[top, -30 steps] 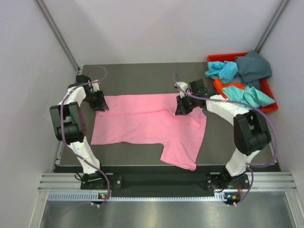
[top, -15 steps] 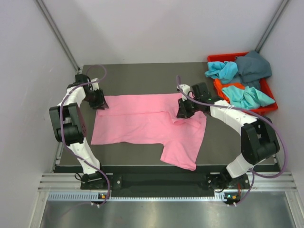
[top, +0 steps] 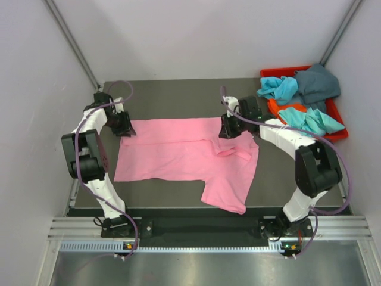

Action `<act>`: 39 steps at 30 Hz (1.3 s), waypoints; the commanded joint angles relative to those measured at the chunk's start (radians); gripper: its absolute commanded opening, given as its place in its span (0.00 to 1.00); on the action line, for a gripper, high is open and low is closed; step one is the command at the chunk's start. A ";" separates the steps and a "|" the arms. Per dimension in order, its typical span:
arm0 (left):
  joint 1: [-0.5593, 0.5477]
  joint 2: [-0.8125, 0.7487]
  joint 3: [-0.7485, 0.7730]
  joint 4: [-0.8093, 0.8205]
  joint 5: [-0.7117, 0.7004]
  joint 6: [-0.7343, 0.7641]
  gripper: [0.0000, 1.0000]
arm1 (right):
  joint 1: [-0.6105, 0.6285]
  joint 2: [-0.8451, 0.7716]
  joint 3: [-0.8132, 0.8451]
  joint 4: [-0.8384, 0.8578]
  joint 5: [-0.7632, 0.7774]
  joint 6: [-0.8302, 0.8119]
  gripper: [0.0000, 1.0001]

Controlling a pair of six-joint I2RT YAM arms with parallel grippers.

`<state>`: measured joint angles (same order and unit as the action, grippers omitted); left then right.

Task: Fold and stack the t-shirts
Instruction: Fold the tshirt

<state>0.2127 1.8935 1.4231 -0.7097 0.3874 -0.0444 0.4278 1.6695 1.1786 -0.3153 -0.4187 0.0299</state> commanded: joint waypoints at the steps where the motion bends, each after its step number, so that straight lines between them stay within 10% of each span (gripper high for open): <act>1: 0.002 -0.059 0.023 -0.007 -0.001 0.003 0.36 | -0.069 0.048 0.024 0.041 0.026 -0.004 0.22; 39: 0.030 -0.200 -0.142 0.055 0.011 0.058 0.36 | 0.081 -0.076 -0.160 -0.061 0.001 -0.053 0.21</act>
<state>0.2291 1.7424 1.2873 -0.7021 0.3779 -0.0013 0.4858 1.6600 1.0271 -0.3901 -0.4065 -0.0471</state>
